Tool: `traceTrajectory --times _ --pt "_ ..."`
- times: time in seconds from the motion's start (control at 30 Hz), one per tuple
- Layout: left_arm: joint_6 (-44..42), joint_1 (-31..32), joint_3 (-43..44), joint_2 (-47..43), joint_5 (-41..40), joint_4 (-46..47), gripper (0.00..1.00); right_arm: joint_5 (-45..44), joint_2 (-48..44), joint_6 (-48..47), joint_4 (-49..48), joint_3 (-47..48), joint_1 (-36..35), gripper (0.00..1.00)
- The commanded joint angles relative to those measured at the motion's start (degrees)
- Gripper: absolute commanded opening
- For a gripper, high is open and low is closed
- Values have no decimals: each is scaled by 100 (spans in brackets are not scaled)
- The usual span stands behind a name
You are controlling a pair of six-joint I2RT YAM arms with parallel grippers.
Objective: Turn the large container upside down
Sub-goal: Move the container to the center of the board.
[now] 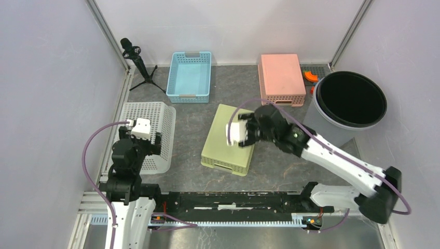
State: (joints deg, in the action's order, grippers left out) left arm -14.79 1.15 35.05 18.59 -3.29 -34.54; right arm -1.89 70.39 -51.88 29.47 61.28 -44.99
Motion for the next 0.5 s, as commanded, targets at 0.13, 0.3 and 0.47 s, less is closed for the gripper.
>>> traceTrajectory --times 0.13,0.3,0.47 --pt "-501 -281 85 -501 1545 -372 100 1609 -650 891 -64 -1080 -1364 69" --pt "-816 -707 149 -785 2310 -690 100 1367 -340 1388 -1001 -1569 -1684 68" --pt "-1026 -922 215 -833 2624 -895 100 941 -289 1769 -1620 -1839 -1764 68"
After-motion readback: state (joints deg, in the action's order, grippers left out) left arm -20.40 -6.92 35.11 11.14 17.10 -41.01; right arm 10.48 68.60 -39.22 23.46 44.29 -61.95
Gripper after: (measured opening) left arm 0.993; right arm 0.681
